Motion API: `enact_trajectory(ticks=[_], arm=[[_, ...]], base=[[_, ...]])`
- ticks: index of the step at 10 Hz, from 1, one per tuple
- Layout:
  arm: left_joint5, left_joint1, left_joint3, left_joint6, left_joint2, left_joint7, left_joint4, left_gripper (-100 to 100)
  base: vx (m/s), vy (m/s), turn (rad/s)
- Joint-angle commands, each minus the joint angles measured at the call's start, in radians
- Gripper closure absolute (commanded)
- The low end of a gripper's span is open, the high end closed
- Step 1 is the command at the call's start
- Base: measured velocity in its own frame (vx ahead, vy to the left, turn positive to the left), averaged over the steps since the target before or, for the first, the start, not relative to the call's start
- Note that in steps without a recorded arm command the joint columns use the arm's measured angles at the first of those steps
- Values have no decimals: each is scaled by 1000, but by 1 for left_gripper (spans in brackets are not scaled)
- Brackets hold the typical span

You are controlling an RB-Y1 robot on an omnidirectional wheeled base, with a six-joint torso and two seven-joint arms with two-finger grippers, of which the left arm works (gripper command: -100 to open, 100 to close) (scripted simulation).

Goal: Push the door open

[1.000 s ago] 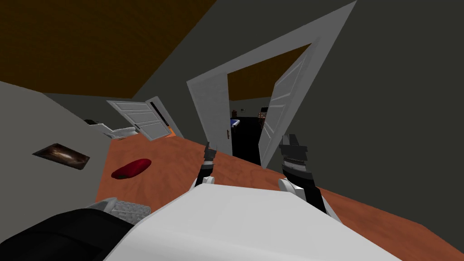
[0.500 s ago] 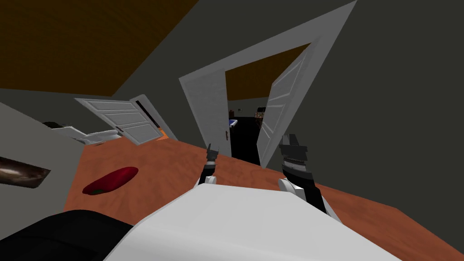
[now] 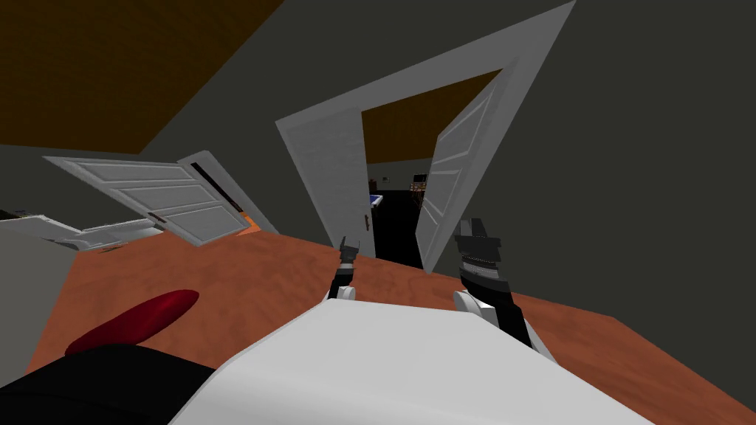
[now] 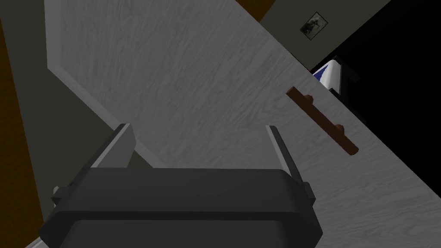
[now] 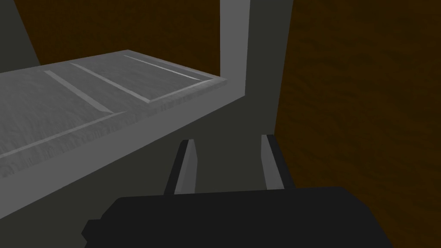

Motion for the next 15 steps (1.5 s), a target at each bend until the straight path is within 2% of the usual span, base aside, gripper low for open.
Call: enact_trajectory(ticks=[1, 3, 4, 8, 9, 15], arm=[[21, -13, -8, -15, 2, 24, 37, -100], [59, -38, -20, -32, 6, 67, 90, -100], [59, -38, -20, -32, 6, 67, 96, -100], [134, -89, -43, -66, 10, 152, 209, -100], [134, -89, -43, -66, 10, 152, 215, -100], [245, -164, -78, -117, 11, 277, 390, -100]], base=[[42, 62, -70], [68, 75, -163], [37, 71, -51], [59, 84, -140], [44, 71, -54], [58, 88, -134]])
